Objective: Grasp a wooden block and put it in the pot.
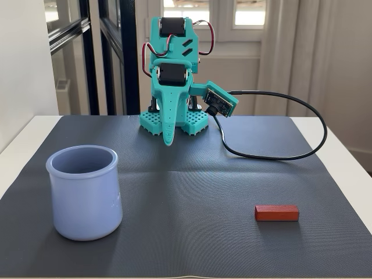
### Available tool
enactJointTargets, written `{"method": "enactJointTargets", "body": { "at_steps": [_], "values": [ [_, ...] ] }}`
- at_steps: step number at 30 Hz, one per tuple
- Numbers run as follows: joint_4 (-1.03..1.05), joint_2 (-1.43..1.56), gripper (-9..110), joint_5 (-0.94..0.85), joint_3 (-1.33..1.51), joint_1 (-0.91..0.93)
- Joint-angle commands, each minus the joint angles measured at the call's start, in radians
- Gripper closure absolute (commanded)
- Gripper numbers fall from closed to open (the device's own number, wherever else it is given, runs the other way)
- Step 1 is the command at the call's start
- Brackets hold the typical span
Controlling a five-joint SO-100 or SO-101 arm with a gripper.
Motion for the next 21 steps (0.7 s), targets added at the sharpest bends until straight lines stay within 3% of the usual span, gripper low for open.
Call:
{"method": "enactJointTargets", "body": {
  "at_steps": [1,10,21],
  "values": [
    [0.000,-0.003,101,-0.006,-0.009,-0.002],
    [-0.017,-0.144,101,0.000,-0.158,-0.029],
    [-0.344,-0.727,101,0.015,-0.462,-0.198]
  ]
}}
